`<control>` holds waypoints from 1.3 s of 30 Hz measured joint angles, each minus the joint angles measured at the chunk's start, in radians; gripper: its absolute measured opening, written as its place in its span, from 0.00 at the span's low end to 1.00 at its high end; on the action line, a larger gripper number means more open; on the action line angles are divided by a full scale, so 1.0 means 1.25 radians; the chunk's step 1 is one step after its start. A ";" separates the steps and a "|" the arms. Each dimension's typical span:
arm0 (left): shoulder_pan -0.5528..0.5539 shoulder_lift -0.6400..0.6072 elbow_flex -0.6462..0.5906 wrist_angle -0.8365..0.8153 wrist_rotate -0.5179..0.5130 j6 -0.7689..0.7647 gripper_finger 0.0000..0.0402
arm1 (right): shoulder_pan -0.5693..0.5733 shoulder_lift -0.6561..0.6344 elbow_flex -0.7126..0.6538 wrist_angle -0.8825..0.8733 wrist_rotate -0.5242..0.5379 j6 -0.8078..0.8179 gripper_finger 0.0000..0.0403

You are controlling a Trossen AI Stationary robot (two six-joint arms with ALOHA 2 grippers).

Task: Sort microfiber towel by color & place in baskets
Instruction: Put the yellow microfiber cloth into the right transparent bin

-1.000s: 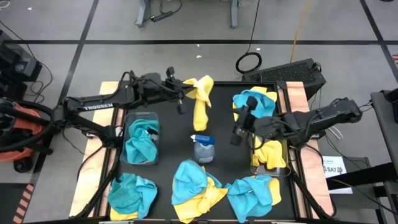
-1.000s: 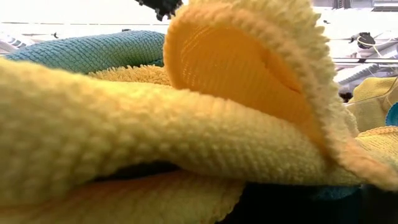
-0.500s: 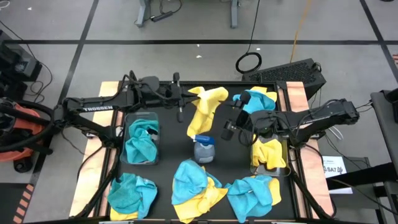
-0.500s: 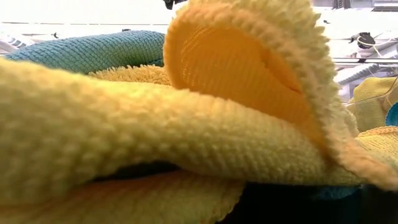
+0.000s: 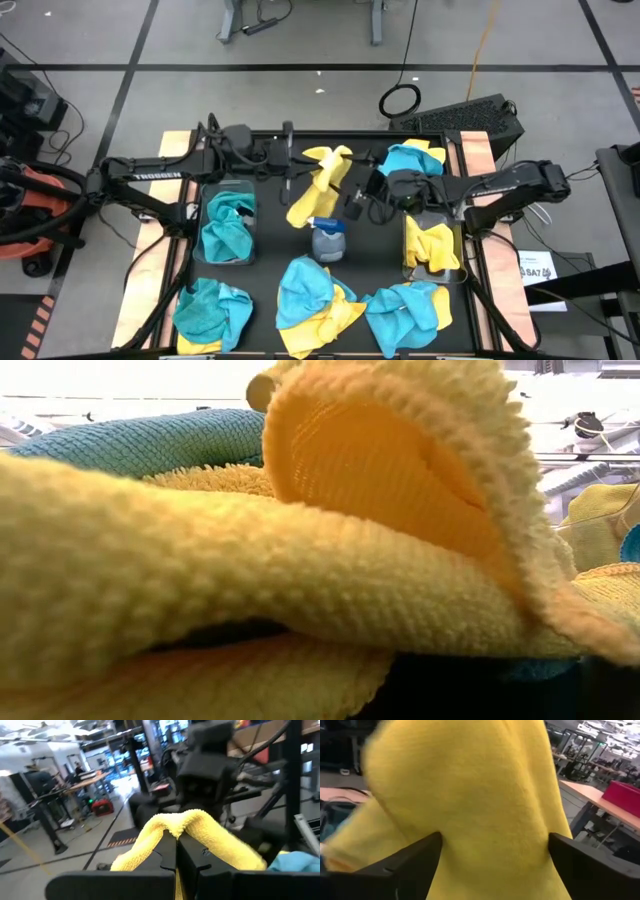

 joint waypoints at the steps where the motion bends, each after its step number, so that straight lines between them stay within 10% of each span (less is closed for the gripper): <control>1: -0.003 0.000 0.000 0.000 0.002 0.000 0.00 | -0.004 0.004 0.000 0.008 -0.006 0.000 0.90; 22: -0.011 0.024 0.000 0.014 0.104 -0.004 0.00 | -0.036 0.035 0.000 0.219 -0.286 -0.035 0.82; 39: -0.010 0.043 0.000 0.029 0.130 -0.002 0.08 | -0.059 0.029 0.000 0.152 -0.326 -0.050 0.06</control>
